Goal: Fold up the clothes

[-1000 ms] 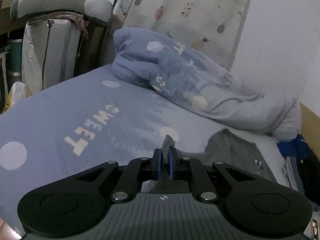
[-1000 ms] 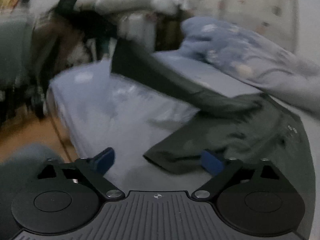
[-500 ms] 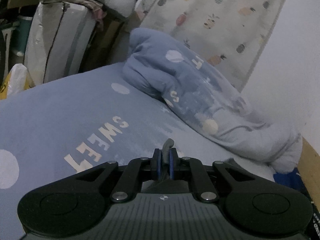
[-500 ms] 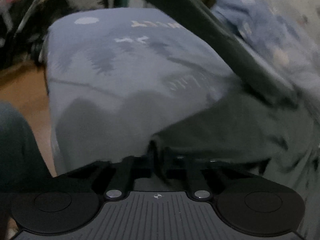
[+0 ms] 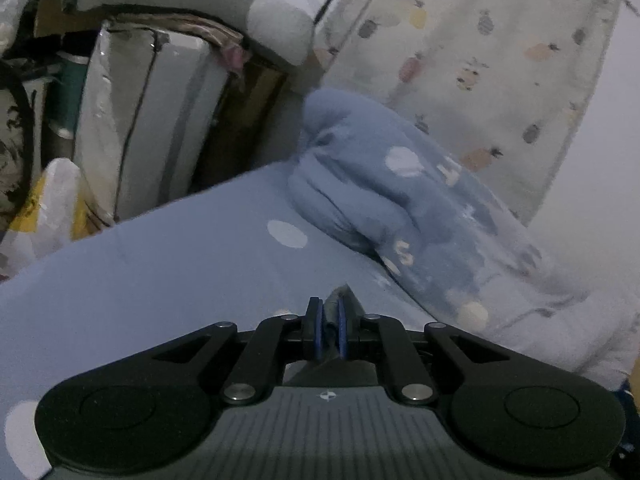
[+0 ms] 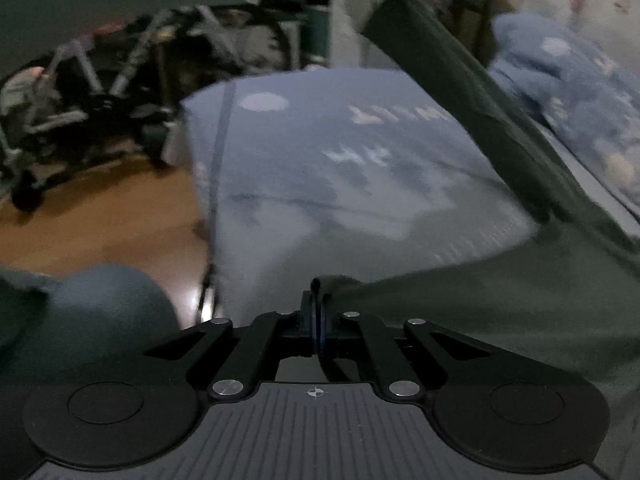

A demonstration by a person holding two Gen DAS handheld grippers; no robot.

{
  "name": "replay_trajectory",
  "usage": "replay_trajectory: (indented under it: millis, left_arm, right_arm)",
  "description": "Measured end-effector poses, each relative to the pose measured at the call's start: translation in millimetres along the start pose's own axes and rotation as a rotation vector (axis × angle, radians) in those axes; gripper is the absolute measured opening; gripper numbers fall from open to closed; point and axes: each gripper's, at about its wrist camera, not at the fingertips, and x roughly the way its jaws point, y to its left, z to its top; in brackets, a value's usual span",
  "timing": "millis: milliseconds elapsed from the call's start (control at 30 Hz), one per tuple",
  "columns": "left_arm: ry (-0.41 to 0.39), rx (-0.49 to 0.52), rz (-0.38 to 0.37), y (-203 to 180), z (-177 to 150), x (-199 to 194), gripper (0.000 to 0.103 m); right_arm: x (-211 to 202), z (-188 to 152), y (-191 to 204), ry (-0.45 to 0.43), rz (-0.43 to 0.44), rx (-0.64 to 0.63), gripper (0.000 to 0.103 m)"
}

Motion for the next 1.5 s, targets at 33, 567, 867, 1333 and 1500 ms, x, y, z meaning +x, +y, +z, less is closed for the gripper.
replay_trajectory:
  millis: [33, 567, 867, 1333, 1500]
  left_arm:
    - [-0.002, -0.011, 0.008, 3, 5, 4, 0.01]
    - [0.13, 0.005, 0.33, 73, 1, 114, 0.007]
    - [0.156, -0.093, 0.2, 138, -23, 102, 0.08]
    - [0.223, -0.082, 0.173, 123, -94, 129, 0.015]
    - [0.215, -0.074, 0.23, 117, -86, 128, 0.011]
  right_arm:
    - [4, 4, 1, 0.0, 0.013, 0.001, 0.002]
    - [52, 40, 1, 0.022, 0.164, 0.102, 0.009]
    - [26, 31, -30, -0.064, 0.146, 0.254, 0.044]
    - [30, 4, -22, -0.021, -0.031, 0.199, 0.056]
    - [57, -7, 18, 0.036, -0.026, 0.047, 0.059]
